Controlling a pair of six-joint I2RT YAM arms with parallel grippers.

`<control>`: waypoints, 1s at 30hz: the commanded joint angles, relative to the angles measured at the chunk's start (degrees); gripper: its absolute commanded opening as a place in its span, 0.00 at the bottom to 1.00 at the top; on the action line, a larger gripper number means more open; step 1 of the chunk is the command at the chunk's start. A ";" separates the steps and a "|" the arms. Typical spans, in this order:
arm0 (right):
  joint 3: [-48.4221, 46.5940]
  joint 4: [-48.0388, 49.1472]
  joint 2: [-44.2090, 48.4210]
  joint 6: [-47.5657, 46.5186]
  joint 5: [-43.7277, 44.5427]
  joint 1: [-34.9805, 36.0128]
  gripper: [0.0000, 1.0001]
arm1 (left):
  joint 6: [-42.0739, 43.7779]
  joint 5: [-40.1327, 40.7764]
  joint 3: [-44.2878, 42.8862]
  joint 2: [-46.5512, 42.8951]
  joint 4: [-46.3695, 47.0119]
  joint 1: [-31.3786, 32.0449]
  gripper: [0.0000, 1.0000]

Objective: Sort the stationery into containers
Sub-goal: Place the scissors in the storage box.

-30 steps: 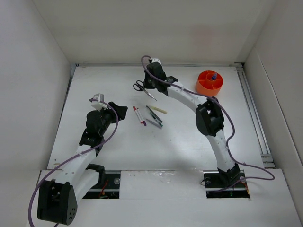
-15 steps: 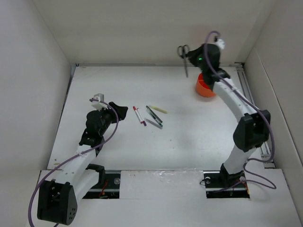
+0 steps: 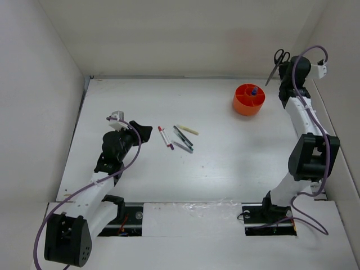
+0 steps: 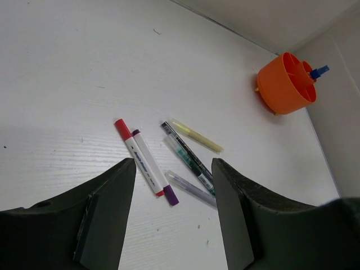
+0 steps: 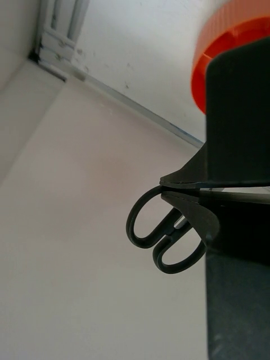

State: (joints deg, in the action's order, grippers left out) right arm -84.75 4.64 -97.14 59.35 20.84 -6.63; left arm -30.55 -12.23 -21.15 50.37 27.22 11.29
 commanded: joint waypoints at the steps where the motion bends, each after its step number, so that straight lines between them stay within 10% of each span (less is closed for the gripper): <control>1: -3.92 3.35 -3.04 0.86 6.48 -0.05 0.00 | -0.22 -1.22 -1.27 0.52 3.53 0.31 0.53; 30: -17.56 5.64 -24.06 -6.44 12.73 2.85 0.00 | -1.36 -3.86 -1.27 8.25 9.69 0.31 0.51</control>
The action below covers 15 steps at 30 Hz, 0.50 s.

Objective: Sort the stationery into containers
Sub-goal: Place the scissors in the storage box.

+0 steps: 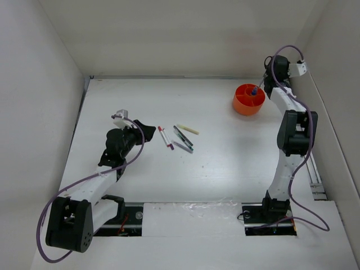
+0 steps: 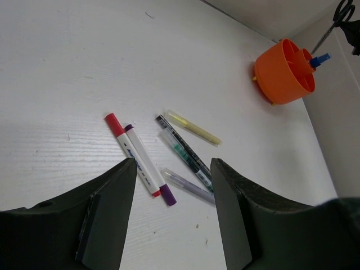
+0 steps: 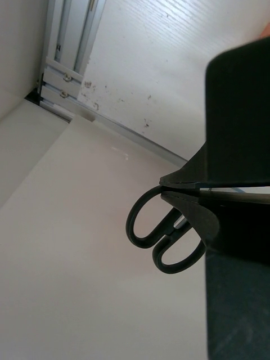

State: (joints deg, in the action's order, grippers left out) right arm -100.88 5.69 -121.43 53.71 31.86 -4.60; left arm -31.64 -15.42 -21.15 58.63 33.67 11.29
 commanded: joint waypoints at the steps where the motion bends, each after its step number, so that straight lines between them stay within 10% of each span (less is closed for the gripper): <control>1: -1.42 5.11 0.23 -0.80 1.72 1.34 0.00 | -0.27 -0.66 -1.27 -0.01 3.24 0.31 0.51; 15: 6.57 6.87 2.77 -1.33 4.44 2.40 0.00 | -0.27 -1.19 -0.65 -1.06 3.24 0.31 0.51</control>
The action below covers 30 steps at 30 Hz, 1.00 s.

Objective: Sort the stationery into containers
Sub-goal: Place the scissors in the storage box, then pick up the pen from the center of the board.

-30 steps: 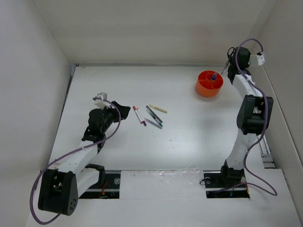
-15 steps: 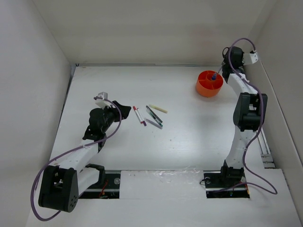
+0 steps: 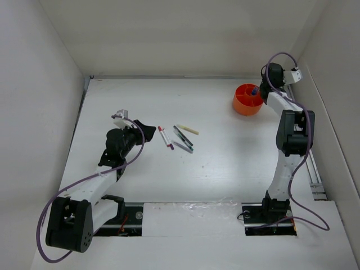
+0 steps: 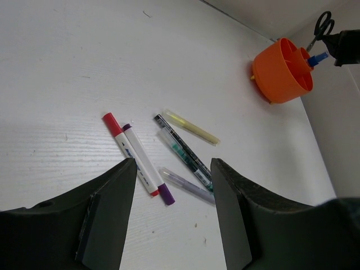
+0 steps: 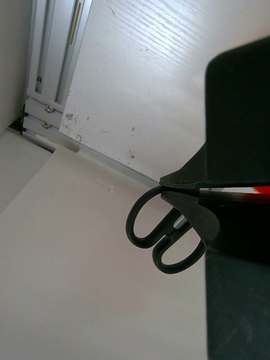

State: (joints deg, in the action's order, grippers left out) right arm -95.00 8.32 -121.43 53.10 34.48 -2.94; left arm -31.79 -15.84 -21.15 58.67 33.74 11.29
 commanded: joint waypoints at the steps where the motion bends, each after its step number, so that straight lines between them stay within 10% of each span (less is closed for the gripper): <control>1: 1.65 4.25 2.77 -0.72 1.82 0.74 0.00 | -0.11 -0.78 -0.65 -1.11 3.18 0.31 0.51; 4: 2.36 4.87 4.00 -0.72 2.43 1.26 0.00 | -0.11 -0.78 -0.65 -1.11 3.18 0.31 0.51; 13: 6.50 4.87 12.35 -3.00 2.43 3.03 0.57 | -0.64 -0.78 -0.12 -3.56 2.66 0.31 0.51; 17: 8.95 4.87 16.56 -3.00 2.43 4.16 0.62 | -0.64 -0.78 -0.12 -4.09 2.12 0.31 0.51; 22: 15.53 3.73 25.52 -3.00 -0.46 7.23 0.51 | -0.64 -1.30 -0.12 -5.33 1.60 0.31 0.51; 27: 26.16 3.72 38.09 -1.78 -9.93 12.68 0.08 | -0.64 -1.30 -0.12 -6.47 0.55 0.31 0.51; 30: 31.71 3.72 40.91 -4.48 -19.77 18.83 0.00 | -0.64 -1.30 -0.12 -7.08 -0.25 0.31 0.51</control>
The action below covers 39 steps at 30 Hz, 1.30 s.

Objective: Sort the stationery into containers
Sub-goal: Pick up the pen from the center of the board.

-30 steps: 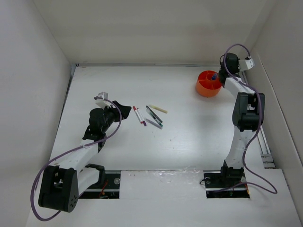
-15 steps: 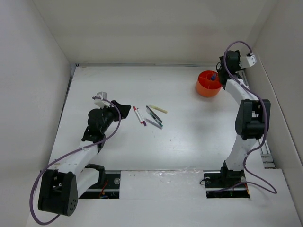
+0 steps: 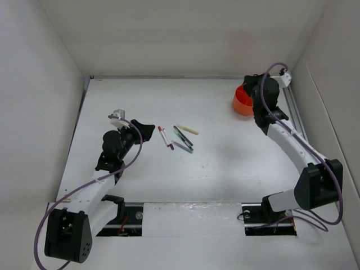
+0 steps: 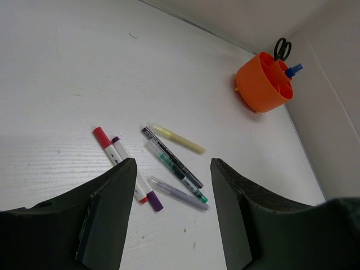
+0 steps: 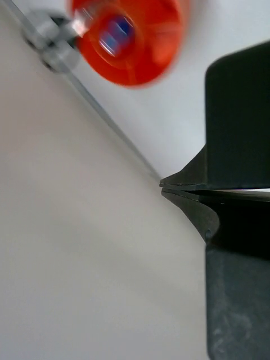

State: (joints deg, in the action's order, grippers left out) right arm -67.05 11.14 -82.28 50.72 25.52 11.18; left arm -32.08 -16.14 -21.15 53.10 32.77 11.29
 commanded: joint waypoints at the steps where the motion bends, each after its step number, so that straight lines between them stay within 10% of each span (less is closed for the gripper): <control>1: 4.37 0.21 1.77 -3.07 -13.36 6.56 0.00 | -0.36 -0.39 -0.12 -2.03 0.71 0.31 0.51; 15: -16.70 -26.25 -23.35 -20.04 -29.73 29.85 0.00 | -0.36 1.63 -0.12 -3.88 -2.80 0.31 0.50; 27: -31.20 -34.41 -36.36 -21.19 -18.21 36.46 0.48 | -0.36 7.79 -0.74 -6.52 -6.14 0.31 0.45; 32: -33.15 -35.75 -40.59 -21.80 -17.70 38.73 0.24 | -0.36 9.10 -0.74 -8.36 -7.46 0.31 0.45; 39: -33.85 -36.36 -42.88 -19.96 -11.99 38.74 0.27 | -0.36 7.97 -0.74 -7.67 -6.93 0.31 0.45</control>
State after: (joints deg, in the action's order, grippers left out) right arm -98.06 -24.56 -125.21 30.26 9.37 49.41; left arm -32.27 -7.88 -21.15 45.67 24.12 11.29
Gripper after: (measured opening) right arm 0.261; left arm 0.457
